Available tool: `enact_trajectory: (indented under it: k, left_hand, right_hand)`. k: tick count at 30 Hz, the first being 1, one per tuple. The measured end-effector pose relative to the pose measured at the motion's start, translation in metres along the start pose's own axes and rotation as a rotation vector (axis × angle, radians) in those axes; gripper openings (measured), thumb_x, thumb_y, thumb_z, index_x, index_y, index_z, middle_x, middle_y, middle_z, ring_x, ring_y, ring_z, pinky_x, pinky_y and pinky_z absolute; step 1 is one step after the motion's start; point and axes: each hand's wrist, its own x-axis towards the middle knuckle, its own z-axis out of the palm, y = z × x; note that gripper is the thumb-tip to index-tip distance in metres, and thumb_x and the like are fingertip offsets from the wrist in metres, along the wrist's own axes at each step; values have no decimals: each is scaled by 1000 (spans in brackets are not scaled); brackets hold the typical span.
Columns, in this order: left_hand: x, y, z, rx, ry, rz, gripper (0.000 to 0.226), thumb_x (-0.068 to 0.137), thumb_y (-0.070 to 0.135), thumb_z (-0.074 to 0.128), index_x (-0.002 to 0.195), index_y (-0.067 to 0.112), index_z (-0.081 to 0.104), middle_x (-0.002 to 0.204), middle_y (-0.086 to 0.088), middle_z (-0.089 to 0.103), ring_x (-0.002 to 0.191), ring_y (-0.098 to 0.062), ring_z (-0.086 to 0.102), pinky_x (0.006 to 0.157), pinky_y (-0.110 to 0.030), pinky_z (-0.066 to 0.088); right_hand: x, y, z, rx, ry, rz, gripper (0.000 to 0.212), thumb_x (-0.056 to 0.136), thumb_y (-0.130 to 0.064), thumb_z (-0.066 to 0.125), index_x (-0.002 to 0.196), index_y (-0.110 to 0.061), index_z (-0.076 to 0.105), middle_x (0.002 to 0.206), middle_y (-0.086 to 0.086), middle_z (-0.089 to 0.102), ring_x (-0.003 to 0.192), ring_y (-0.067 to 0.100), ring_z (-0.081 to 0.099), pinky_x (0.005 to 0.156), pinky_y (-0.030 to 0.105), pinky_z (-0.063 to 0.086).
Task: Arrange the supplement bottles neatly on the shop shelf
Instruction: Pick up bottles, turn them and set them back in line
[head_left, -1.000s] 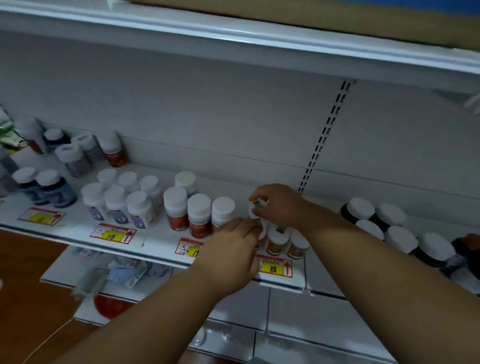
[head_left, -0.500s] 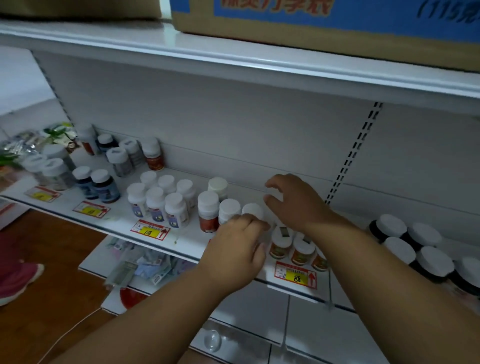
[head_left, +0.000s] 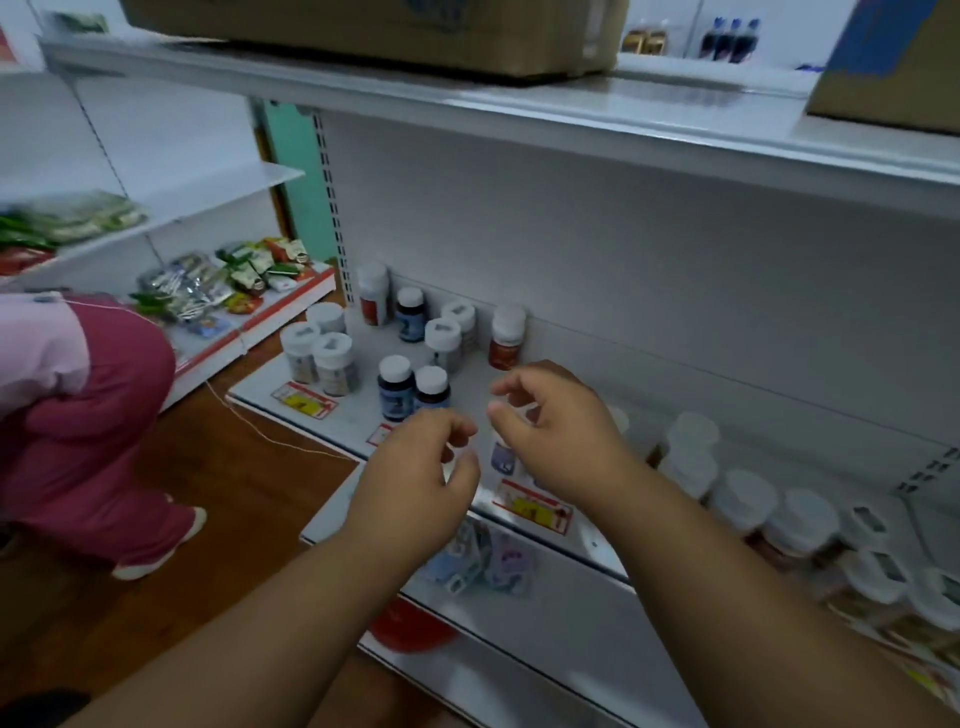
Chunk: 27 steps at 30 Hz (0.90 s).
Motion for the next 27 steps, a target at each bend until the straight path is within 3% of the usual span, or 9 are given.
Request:
enact_trajectory:
  k: [4,7,9,13,17,22,27]
  left_hand:
    - [22,-33,-22,32,-8,37,17,88,23,63,105,21,63,91,8,57,81,-8,51,67,-26,42]
    - [42,-48,-23,8,-46,57,17,88,25,61,105,23,63,92,9,57,81,-3,48,65,-15,35]
    - [57,-55,-20,-7,-81,79,17,88,27,59,105,26,62,92,12,55,83,-1,48,67,-10,34]
    - [77,-66,-17,7,-102,97,15,87,24,61,101,25,64,91,11,55,82,-8,50,69,-18,36]
    - [96,-79,-25,50,-118,114,13,88,27,60,100,25,63,95,7,58,87,-14,53,72,-26,42]
    - [110,-93,-27,23,-185,163,14,88,27,61,101,25,62,97,8,58,89,-12,54,75,-23,44]
    - [129,-104,-35,-48,-214,242,34,85,29,63,118,21,56,114,3,55,104,-16,50,85,-25,39]
  right_hand:
    - [38,-3,17,-53,-25,91,19,87,-43,60,105,-34,59,98,-16,48,83,-2,50,65,12,35]
    - [85,14,17,-178,-10,164,27,86,-41,62,109,-27,59,109,-5,53,95,14,57,65,20,37]
    - [121,30,19,-257,-10,217,46,86,-43,62,127,-24,53,126,5,51,107,23,57,78,27,42]
    - [178,62,35,-437,-164,330,63,90,-41,58,145,-20,37,142,16,38,122,34,48,97,36,42]
    - [199,83,54,-497,-127,304,38,89,-31,62,121,-12,52,127,17,43,105,35,54,87,35,45]
    - [205,79,63,-496,-36,232,19,85,-22,65,91,-12,50,101,15,56,92,33,57,73,34,42]
    - [162,37,46,-236,243,257,19,83,-23,62,97,-14,53,96,6,60,86,22,57,73,34,47]
